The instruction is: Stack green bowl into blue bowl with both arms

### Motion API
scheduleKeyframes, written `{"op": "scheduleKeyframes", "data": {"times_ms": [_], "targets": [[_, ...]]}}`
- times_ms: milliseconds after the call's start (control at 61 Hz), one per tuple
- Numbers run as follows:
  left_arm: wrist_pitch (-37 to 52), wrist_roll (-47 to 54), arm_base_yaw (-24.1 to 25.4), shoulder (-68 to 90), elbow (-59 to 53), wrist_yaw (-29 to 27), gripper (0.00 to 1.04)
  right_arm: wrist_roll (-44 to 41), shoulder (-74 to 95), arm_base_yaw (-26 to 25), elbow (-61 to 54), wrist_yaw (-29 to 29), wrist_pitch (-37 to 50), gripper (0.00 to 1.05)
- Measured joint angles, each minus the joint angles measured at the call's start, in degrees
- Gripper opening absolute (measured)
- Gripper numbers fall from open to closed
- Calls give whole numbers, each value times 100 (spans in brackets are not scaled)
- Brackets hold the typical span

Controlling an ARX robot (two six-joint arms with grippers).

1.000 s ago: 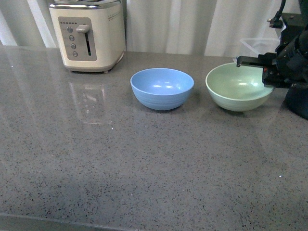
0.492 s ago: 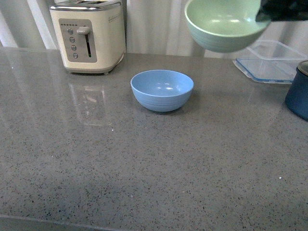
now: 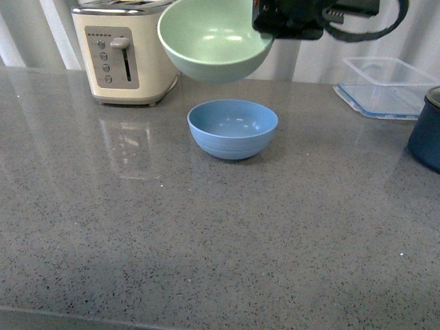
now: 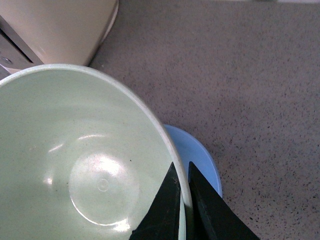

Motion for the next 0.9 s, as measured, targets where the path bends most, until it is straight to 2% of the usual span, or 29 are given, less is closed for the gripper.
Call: {"op": "scheduleKeyframes", "data": {"times_ms": [525, 623, 754, 852, 902], "targets": [[0, 0, 0, 0, 0, 0, 98, 4, 691, -205, 203, 319, -46, 2], [0, 0, 0, 0, 0, 0, 98, -22, 673, -262, 170, 236, 114, 24], [0, 0, 0, 0, 0, 0, 98, 28, 295, -278, -280, -90, 557, 46], [0, 0, 0, 0, 0, 0, 98, 186, -758, -313, -1314, -772, 1506, 70], [0, 2, 0, 0, 0, 2, 98, 184, -1235, -328, -1786, -992, 2037, 77]]}}
